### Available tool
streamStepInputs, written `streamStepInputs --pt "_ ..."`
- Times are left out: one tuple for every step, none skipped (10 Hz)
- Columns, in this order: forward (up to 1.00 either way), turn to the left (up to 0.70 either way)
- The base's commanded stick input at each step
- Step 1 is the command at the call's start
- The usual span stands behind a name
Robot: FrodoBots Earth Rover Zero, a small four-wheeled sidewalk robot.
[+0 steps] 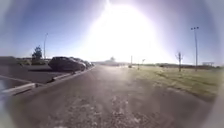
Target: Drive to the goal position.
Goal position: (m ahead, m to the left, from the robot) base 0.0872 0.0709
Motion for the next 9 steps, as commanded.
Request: streamStepInputs --pt "0.70 0.00" --pt "0.70 0.00" --pt "0.70 0.00" --pt "0.70 0.00" --pt "0.70 0.00" --pt "0.70 0.00" --pt "0.70 0.00" --pt "0.70 0.00" --pt "0.70 0.00"
